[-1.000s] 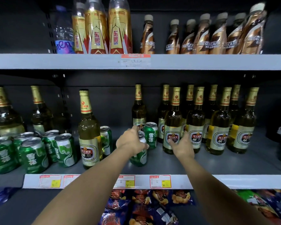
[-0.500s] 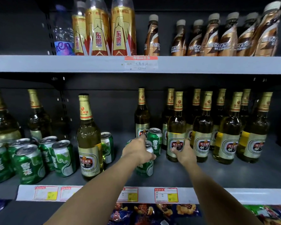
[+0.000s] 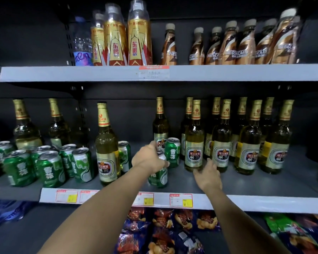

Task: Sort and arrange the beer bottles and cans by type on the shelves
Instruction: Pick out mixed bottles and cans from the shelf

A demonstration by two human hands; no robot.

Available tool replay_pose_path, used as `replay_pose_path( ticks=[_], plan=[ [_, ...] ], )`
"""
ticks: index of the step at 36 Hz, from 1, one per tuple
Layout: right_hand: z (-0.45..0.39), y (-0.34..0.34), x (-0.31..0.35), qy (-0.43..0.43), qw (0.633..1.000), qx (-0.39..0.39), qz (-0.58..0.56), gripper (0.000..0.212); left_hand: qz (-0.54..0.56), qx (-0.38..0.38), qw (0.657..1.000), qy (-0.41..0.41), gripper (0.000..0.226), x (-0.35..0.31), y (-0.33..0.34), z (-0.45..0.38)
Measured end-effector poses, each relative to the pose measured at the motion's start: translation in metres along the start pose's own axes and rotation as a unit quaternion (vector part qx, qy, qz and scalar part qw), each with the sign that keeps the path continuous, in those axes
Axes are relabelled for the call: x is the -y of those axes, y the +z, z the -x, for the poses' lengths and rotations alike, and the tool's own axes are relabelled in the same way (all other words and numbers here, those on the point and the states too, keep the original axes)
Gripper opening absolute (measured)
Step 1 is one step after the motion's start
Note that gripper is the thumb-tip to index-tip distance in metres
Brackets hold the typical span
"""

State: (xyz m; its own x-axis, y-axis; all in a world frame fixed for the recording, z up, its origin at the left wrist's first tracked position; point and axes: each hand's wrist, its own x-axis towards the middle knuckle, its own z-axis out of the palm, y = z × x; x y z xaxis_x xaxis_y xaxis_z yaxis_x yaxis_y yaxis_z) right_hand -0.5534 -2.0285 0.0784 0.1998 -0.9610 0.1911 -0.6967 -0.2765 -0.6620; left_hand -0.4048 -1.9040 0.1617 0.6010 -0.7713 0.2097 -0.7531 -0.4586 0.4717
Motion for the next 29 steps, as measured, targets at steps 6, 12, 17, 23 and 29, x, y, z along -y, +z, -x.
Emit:
replay_pose_path(
  ticks=[6, 12, 17, 23, 29],
  plan=[
    [0.024, -0.005, 0.019, -0.069, 0.996, 0.038, -0.029, 0.062, -0.012, -0.013, 1.000, -0.010, 0.057, 0.004, -0.010, 0.017],
    [0.075, 0.004, 0.079, -0.241, 0.957, 0.150, -0.055, 0.072, -0.009, -0.035, 0.999, -0.033, 0.055, 0.008, -0.030, 0.031],
    [0.106, 0.019, 0.125, -0.266, 0.948, 0.144, -0.102, 0.099, -0.009, -0.068, 0.996, -0.052, 0.043, 0.032, -0.059, 0.046],
    [0.136, 0.052, 0.185, -0.296, 0.945, 0.106, -0.090, 0.103, 0.010, -0.076, 0.994, -0.082, 0.046, 0.084, -0.097, 0.068],
    [0.174, 0.096, 0.248, -0.300, 0.938, 0.123, -0.121, 0.097, 0.186, -0.008, 0.978, -0.092, 0.065, 0.170, -0.143, 0.083]
  ],
)
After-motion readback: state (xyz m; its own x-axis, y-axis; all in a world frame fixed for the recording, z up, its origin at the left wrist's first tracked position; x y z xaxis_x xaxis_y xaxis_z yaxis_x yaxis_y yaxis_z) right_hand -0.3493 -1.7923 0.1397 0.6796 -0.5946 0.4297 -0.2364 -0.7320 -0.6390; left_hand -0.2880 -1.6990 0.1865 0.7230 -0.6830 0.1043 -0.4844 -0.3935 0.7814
